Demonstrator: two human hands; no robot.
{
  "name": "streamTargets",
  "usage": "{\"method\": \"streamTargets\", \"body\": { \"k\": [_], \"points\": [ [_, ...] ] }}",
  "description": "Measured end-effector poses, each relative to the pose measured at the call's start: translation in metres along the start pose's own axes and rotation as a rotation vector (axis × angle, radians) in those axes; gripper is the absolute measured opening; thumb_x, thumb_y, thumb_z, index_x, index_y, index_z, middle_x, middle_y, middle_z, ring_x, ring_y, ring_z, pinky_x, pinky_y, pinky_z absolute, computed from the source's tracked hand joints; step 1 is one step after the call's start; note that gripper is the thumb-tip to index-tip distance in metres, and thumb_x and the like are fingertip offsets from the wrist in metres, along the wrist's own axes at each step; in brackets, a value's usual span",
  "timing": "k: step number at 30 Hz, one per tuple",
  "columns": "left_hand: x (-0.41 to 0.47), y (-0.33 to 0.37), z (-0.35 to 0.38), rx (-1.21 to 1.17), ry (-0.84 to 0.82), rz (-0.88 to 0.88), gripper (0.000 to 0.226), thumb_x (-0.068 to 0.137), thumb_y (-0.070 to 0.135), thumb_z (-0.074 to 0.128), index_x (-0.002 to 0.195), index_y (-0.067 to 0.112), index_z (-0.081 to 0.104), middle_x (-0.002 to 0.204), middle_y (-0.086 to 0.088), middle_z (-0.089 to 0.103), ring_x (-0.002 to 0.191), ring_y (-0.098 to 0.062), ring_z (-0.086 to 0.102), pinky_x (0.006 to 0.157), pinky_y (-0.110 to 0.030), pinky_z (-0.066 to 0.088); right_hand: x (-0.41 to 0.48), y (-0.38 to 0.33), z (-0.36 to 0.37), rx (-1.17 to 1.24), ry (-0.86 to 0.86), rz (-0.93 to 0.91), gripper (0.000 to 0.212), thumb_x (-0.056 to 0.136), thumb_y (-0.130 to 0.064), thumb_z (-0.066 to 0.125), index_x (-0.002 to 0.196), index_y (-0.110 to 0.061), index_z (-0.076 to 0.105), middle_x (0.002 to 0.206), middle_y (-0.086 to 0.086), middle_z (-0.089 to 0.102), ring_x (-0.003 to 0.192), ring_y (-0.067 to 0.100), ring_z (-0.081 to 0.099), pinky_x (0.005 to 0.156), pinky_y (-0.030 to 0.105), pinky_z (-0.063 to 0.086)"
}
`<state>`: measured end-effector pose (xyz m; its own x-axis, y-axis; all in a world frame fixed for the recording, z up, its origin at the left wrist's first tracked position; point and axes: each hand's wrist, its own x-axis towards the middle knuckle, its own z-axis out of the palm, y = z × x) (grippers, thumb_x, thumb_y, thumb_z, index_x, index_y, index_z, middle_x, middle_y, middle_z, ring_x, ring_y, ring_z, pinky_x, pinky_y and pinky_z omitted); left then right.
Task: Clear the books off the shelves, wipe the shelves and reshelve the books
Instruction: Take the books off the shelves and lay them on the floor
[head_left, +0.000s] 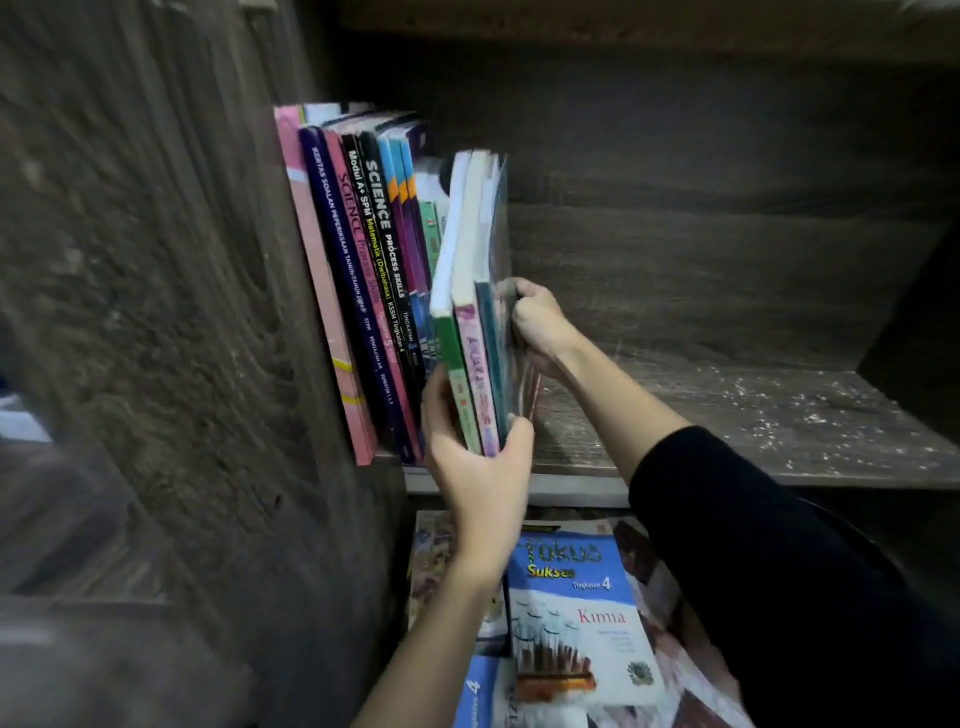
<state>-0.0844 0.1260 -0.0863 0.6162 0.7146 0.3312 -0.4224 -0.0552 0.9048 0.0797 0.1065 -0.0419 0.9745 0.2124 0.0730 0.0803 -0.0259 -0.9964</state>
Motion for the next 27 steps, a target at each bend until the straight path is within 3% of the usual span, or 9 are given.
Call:
{"method": "streamTargets", "body": {
  "k": [3, 6, 8, 10, 12, 14, 19, 24, 27],
  "points": [
    [-0.020, 0.003, 0.003, -0.060, 0.050, 0.008, 0.060, 0.059, 0.018, 0.061, 0.118, 0.015, 0.054, 0.116, -0.011, 0.062, 0.108, -0.023, 0.063, 0.094, -0.039, 0.051, -0.016, -0.007, -0.003, -0.002, 0.023, -0.055, 0.032, 0.091, 0.011, 0.047, 0.071, -0.015, 0.052, 0.074, 0.004, 0.059, 0.066, 0.016, 0.055, 0.064, 0.029, 0.051],
    [-0.026, 0.003, -0.001, -0.041, 0.036, 0.053, 0.055, 0.056, 0.022, 0.059, 0.106, -0.002, 0.059, 0.099, -0.015, 0.066, 0.092, -0.026, 0.066, 0.084, -0.045, 0.054, -0.033, -0.020, -0.023, 0.021, 0.123, -0.136, 0.031, 0.088, 0.014, 0.047, 0.075, -0.014, 0.052, 0.073, 0.002, 0.058, 0.065, 0.013, 0.053, 0.057, 0.021, 0.050],
    [-0.020, 0.012, -0.003, -0.056, 0.028, 0.066, 0.043, 0.053, 0.017, 0.062, 0.089, -0.007, 0.061, 0.081, -0.003, 0.068, 0.073, -0.011, 0.063, 0.070, -0.033, 0.054, -0.049, -0.032, -0.044, 0.064, 0.203, -0.192, 0.026, 0.083, 0.013, 0.049, 0.081, -0.012, 0.054, 0.073, 0.000, 0.059, 0.064, 0.010, 0.054, 0.053, 0.016, 0.049],
    [-0.018, 0.029, -0.001, -0.089, -0.023, 0.047, 0.024, 0.049, 0.004, 0.060, 0.072, -0.004, 0.059, 0.060, 0.012, 0.063, 0.057, 0.000, 0.055, 0.057, -0.020, 0.047, -0.070, -0.042, -0.069, 0.111, 0.270, -0.208, 0.020, 0.070, 0.003, 0.049, 0.079, -0.014, 0.056, 0.074, 0.002, 0.063, 0.069, 0.017, 0.060, 0.062, 0.026, 0.054],
    [-0.022, 0.048, 0.002, -0.137, -0.114, 0.022, 0.015, 0.046, -0.002, 0.056, 0.059, 0.004, 0.054, 0.050, 0.016, 0.058, 0.048, 0.001, 0.049, 0.048, -0.016, 0.041, -0.093, -0.048, -0.094, 0.159, 0.317, -0.211, 0.026, 0.068, 0.006, 0.043, 0.078, -0.014, 0.057, 0.078, 0.005, 0.065, 0.079, 0.026, 0.063, 0.071, 0.038, 0.056],
    [-0.031, 0.065, 0.006, -0.160, -0.197, 0.005, 0.015, 0.043, -0.002, 0.054, 0.052, 0.008, 0.048, 0.045, 0.014, 0.053, 0.044, 0.000, 0.044, 0.043, -0.015, 0.036, -0.115, -0.050, -0.116, 0.164, 0.370, -0.230, 0.034, 0.072, 0.013, 0.036, 0.080, -0.014, 0.056, 0.080, 0.007, 0.064, 0.080, 0.026, 0.063, 0.069, 0.034, 0.055],
    [-0.070, 0.092, 0.019, -0.139, -0.368, -0.109, 0.017, 0.037, -0.001, 0.052, 0.041, 0.014, 0.046, 0.044, 0.010, 0.048, 0.040, -0.004, 0.039, 0.041, -0.018, 0.032, -0.174, -0.040, -0.166, 0.168, 0.579, -0.181, 0.038, 0.054, -0.004, 0.032, 0.083, -0.016, 0.054, 0.088, 0.010, 0.063, 0.088, 0.029, 0.062, 0.068, 0.034, 0.051],
    [-0.120, 0.084, 0.032, 0.006, -0.464, -0.387, 0.025, 0.050, -0.014, 0.059, 0.052, 0.008, 0.046, 0.058, 0.001, 0.054, 0.058, -0.014, 0.048, 0.045, -0.021, 0.039, -0.232, 0.018, -0.214, 0.147, 0.731, 0.003, 0.035, 0.065, -0.001, 0.043, 0.094, -0.020, 0.054, 0.103, 0.011, 0.065, 0.100, 0.029, 0.064, 0.087, 0.051, 0.054],
    [-0.147, 0.037, 0.036, 0.058, -0.530, -0.554, 0.027, 0.029, 0.001, 0.052, 0.056, 0.002, 0.050, 0.065, -0.004, 0.061, 0.063, -0.022, 0.053, 0.049, -0.027, 0.042, -0.267, 0.060, -0.232, 0.052, 0.821, 0.132, 0.033, 0.076, 0.004, 0.046, 0.104, -0.012, 0.054, 0.105, 0.011, 0.063, 0.098, 0.024, 0.061, 0.088, 0.043, 0.053]
  ]
}}
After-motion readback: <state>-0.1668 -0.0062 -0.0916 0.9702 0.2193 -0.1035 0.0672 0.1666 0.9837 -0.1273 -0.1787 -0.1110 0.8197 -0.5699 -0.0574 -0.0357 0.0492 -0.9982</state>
